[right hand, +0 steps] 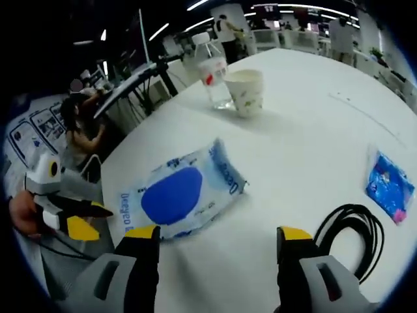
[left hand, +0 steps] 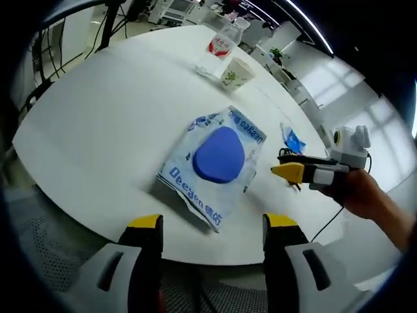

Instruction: Arrange the tabletop items into an orderly group along one side of the table until the central work area is clear of visible clutter.

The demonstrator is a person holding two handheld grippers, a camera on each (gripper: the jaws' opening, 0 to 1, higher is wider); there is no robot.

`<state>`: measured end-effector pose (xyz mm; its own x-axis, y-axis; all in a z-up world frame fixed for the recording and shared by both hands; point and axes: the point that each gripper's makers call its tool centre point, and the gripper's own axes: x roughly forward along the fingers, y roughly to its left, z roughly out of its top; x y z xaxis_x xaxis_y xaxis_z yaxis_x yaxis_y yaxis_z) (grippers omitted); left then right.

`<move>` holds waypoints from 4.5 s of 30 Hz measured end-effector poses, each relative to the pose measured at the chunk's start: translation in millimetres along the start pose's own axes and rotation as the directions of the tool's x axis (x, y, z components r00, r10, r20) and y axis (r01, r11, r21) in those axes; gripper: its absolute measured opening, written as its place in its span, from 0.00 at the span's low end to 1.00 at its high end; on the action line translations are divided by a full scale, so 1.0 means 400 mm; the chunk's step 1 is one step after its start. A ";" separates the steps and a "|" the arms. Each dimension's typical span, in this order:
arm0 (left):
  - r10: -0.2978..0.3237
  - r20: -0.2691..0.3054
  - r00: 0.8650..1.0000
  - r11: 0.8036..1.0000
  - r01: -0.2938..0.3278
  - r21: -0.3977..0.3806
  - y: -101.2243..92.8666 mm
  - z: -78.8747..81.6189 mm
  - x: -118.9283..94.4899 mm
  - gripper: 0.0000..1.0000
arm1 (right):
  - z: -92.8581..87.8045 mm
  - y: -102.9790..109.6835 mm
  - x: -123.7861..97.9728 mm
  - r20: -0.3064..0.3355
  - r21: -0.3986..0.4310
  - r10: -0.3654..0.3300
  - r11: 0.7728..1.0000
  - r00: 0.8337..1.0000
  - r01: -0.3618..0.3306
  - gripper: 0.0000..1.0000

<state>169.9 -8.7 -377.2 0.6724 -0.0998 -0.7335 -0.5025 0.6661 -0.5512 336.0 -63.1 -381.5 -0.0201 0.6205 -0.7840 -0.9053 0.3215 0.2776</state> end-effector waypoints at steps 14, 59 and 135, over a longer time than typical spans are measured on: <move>0.008 0.016 1.000 0.998 -0.007 -0.067 -0.002 -0.008 -0.007 0.56 | 0.055 0.013 0.029 0.001 -0.043 0.012 0.999 1.000 -0.011 0.70; 0.047 -0.004 0.999 0.997 -0.047 -0.067 0.053 -0.020 0.052 0.01 | 0.006 -0.020 0.013 0.082 0.176 -0.112 0.980 0.990 0.096 0.02; 0.004 -0.049 0.999 0.959 0.010 0.282 0.074 0.069 0.067 0.17 | -0.223 0.003 -0.097 0.152 0.465 -0.153 0.883 0.976 0.066 0.25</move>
<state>188.1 28.7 -402.1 0.6430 -0.1327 -0.7543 -0.3222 0.8466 -0.4236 297.7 -150.6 -400.2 0.1832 0.6657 -0.7234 -0.6034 0.6571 0.4519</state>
